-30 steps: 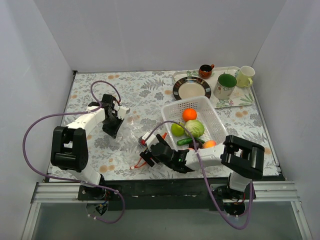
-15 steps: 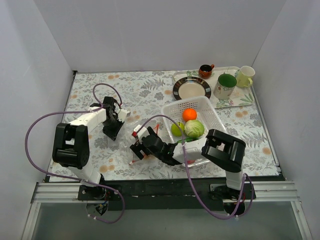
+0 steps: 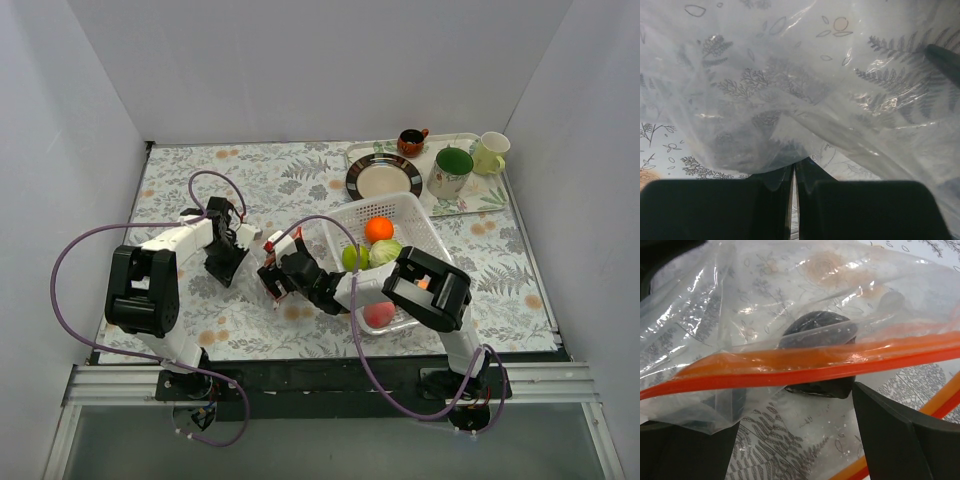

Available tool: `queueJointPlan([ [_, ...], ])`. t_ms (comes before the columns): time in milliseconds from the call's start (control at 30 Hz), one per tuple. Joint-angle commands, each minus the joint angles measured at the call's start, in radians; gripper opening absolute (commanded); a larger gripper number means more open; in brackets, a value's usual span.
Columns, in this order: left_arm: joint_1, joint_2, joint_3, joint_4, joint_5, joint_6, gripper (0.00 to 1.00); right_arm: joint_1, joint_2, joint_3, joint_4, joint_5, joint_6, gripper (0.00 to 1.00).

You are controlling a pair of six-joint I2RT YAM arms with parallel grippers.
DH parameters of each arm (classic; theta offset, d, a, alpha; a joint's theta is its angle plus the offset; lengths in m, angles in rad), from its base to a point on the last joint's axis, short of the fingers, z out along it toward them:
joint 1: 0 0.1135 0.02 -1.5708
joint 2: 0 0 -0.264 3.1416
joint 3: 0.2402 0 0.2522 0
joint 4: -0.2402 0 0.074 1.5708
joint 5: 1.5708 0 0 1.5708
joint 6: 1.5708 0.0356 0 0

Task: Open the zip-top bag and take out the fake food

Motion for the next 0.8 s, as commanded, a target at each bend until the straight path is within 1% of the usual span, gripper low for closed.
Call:
queueJointPlan([
  [0,-0.001,-0.005,-0.018,-0.018,0.023,0.02,0.0,0.004,0.022,0.066,0.097,-0.034,0.017,0.89],
  [67,-0.001,0.001,-0.025,-0.019,0.025,0.021,0.0,0.003,0.027,0.072,0.117,-0.056,0.017,0.85],
  [100,-0.001,0.006,-0.027,-0.019,0.025,0.021,0.0,0.003,0.029,0.079,0.133,-0.062,0.014,0.79],
  [167,0.001,0.007,-0.033,-0.015,0.016,0.024,0.0,0.003,0.027,0.083,0.146,-0.07,0.01,0.74],
  [200,-0.001,0.007,-0.033,-0.013,0.013,0.024,0.0,0.003,0.029,0.088,0.154,-0.071,0.008,0.68],
  [267,-0.001,0.012,-0.032,-0.013,0.013,0.023,0.0,0.005,0.022,0.089,0.155,-0.077,0.002,0.62],
  [300,-0.001,0.014,-0.032,-0.013,0.014,0.023,0.0,0.002,0.019,0.088,0.155,-0.079,0.0,0.55],
  [400,-0.001,0.024,-0.03,-0.01,0.014,0.018,0.0,0.003,-0.007,0.063,0.169,-0.091,-0.003,0.45],
  [467,-0.001,0.027,-0.029,-0.003,0.014,0.017,0.0,0.003,-0.027,0.037,0.178,-0.094,-0.001,0.42],
  [567,-0.001,0.032,-0.029,-0.001,0.016,0.011,0.0,0.005,-0.048,0.002,0.193,-0.097,0.002,0.33],
  [600,-0.001,0.033,-0.029,-0.001,0.016,0.009,0.0,0.004,-0.053,-0.004,0.197,-0.1,0.005,0.28],
  [667,-0.001,0.029,-0.03,-0.001,0.013,0.008,0.0,0.003,-0.071,-0.026,0.195,-0.108,0.008,0.23],
  [700,-0.001,0.024,-0.032,0.002,0.007,0.006,0.0,0.007,-0.077,-0.035,0.195,-0.11,0.016,0.21],
  [767,-0.001,0.023,-0.035,0.007,-0.003,0.008,0.0,0.008,-0.114,-0.078,0.195,-0.117,0.025,0.21],
])
